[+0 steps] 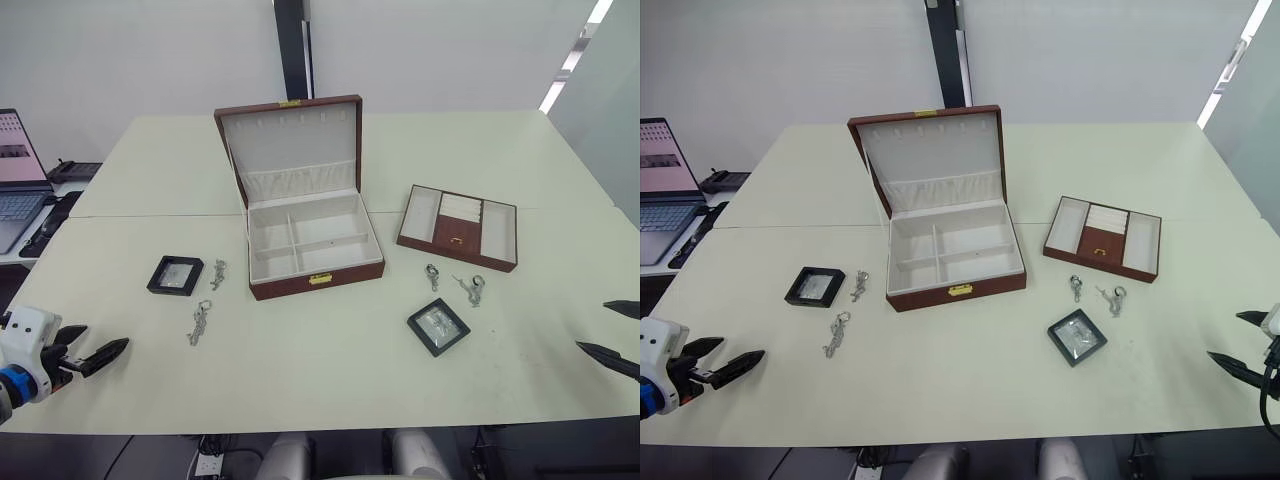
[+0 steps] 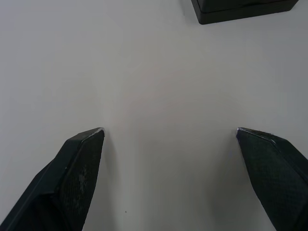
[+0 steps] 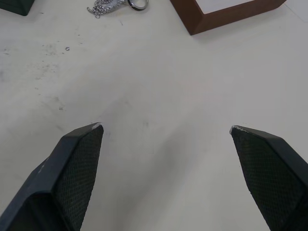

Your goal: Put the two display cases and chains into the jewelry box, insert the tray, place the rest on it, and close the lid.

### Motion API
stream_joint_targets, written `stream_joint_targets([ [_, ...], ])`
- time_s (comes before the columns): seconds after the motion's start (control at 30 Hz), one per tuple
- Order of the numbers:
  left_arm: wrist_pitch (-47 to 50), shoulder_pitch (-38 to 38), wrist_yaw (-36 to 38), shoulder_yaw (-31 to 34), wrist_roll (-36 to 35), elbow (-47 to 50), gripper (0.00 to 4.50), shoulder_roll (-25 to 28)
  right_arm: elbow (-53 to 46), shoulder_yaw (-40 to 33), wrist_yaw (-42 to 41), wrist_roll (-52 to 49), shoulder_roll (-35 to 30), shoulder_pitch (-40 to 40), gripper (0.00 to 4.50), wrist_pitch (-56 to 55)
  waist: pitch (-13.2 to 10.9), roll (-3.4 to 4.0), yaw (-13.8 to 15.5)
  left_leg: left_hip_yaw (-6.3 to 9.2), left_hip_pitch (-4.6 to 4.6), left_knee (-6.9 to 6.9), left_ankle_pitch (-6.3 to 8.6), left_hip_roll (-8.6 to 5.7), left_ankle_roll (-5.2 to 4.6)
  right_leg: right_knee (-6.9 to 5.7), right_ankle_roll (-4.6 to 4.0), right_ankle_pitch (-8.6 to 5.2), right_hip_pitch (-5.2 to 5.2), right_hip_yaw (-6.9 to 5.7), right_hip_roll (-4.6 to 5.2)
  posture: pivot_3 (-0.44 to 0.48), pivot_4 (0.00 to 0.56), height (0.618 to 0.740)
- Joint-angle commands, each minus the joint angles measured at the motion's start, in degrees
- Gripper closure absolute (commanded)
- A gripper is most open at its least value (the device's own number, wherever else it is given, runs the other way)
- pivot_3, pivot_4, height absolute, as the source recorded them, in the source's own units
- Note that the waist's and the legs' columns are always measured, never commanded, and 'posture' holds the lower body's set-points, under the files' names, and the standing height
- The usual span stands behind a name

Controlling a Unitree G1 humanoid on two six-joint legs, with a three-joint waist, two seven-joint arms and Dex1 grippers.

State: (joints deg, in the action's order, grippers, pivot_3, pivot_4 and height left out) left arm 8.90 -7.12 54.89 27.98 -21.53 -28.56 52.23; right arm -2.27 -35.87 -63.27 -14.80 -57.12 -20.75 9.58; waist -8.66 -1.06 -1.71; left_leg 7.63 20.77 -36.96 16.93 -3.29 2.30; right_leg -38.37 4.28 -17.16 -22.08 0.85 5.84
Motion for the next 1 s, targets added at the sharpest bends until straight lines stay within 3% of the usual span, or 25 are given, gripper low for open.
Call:
stream_joint_targets([
  [0.03,1.73,-0.26,-2.31,2.31,-0.76,1.95,0.00,-0.56,-2.52,-0.86,1.80,-1.09,0.61,0.83,0.03,2.53,0.00,0.00,0.01,0.00,0.00,0.00,0.00,0.00,0.00,0.00,0.00,0.00,0.00,0.00,0.00,0.000,0.150,0.740],
  [0.2,2.54,2.12,-6.50,3.41,-1.22,3.87,0.00,-1.88,-5.13,-1.48,3.96,-4.63,1.86,4.27,0.03,7.97,-0.01,-0.01,0.02,0.02,0.00,-0.01,0.00,0.03,0.00,0.00,0.00,0.00,0.01,0.00,0.00,0.000,0.150,0.740],
  [0.27,3.20,3.07,-6.61,3.63,-2.02,4.80,0.00,-2.05,-6.31,-1.82,4.55,-6.56,2.04,5.93,0.40,10.73,-0.01,-0.02,0.02,0.03,0.01,-0.02,0.00,0.04,0.00,0.00,0.00,0.00,0.01,-0.01,0.00,0.000,0.150,0.740],
  [0.37,3.15,4.82,-6.52,3.42,-2.49,6.10,0.56,-1.86,-8.55,-1.29,6.09,-9.24,1.79,9.16,1.30,15.28,-0.02,-0.03,0.02,0.05,0.02,-0.02,-0.01,0.09,0.01,0.01,0.00,0.00,0.00,-0.02,0.01,0.000,0.150,0.740],
  [0.53,4.91,6.91,-6.08,2.08,-3.02,9.96,2.16,-1.81,-12.59,2.47,8.82,-10.92,1.11,14.89,2.87,19.89,-0.02,-0.02,-0.04,0.05,0.02,-0.02,-0.01,0.09,0.01,0.00,0.00,0.00,-0.01,-0.02,0.00,0.000,0.150,0.740],
  [0.77,11.46,11.61,-8.11,-4.08,-2.19,18.65,4.19,-3.31,-17.17,14.17,14.01,-8.99,2.13,24.99,4.50,23.69,-0.02,-0.02,-0.04,0.05,0.04,-0.04,-0.02,0.08,0.03,-0.02,0.00,0.00,-0.02,-0.02,0.01,0.000,0.150,0.740],
  [0.8,12.72,12.57,-8.60,-5.70,-1.69,19.93,4.49,-3.57,-17.75,16.86,14.73,-8.52,2.56,26.89,4.50,24.14,-0.02,-0.02,-0.04,0.06,0.05,-0.04,-0.02,0.06,0.03,-0.02,0.00,0.00,-0.03,-0.03,0.01,0.000,0.150,0.740],
  [1.0,19.80,19.68,-12.62,-13.37,-0.21,24.17,4.49,-7.20,-15.13,32.10,20.08,-3.11,9.11,39.82,4.50,25.74,-0.05,-0.07,-0.14,0.05,0.11,-0.06,-0.12,0.00,0.21,-0.06,-0.01,0.01,-0.12,-0.02,0.00,0.000,0.150,0.740],
])
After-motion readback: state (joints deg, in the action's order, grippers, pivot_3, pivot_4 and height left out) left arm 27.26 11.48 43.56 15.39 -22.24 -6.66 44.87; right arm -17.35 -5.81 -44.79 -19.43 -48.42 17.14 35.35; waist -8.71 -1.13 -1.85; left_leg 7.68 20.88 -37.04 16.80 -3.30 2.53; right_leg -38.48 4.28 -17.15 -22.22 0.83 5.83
